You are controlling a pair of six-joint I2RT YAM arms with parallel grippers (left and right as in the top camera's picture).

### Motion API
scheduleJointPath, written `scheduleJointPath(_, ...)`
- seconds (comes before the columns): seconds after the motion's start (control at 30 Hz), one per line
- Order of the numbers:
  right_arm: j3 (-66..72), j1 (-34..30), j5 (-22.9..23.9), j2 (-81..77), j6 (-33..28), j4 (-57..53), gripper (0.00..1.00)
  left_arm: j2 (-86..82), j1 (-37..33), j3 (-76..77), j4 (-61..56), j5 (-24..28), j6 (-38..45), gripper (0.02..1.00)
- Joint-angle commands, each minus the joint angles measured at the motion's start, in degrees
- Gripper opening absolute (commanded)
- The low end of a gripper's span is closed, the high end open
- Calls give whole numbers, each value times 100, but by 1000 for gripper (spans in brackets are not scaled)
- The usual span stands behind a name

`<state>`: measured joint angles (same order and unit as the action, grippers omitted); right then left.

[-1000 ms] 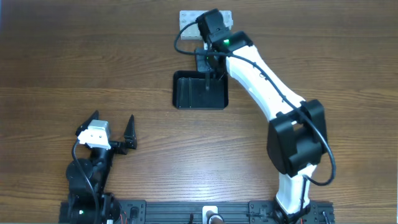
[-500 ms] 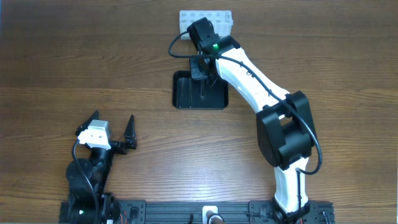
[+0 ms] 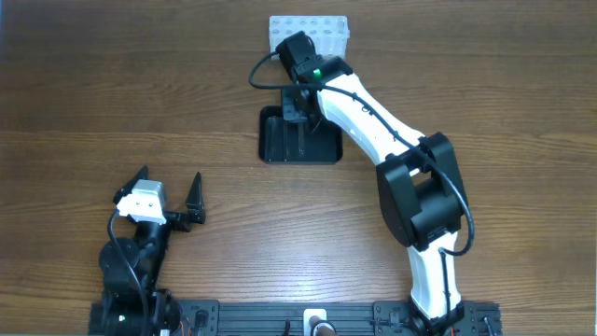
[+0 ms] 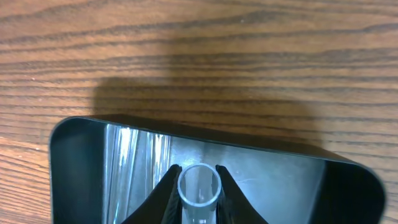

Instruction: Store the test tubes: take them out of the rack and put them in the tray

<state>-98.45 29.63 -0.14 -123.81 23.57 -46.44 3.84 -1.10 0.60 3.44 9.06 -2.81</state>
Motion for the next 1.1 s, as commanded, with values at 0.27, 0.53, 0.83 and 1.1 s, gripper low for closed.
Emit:
scheduleJointPath(0.27, 7, 87, -22, -105, 17, -72, 226, -46, -31, -26, 9, 74, -63, 1000)
scheduleJointPath(0.53, 4, 101, -26, -96, 17, 17, 314, -46, -31, -26, 9, 74, -63, 1000)
scheduleJointPath(0.83, -11, -79, -17, 623, -376, 422, 535, -46, -31, -26, 9, 72, -63, 1000)
scheduleJointPath(1.1, -11, -402, 942, 1335, -1038, 1274, 982, -46, -31, -26, 9, 74, -63, 1000)
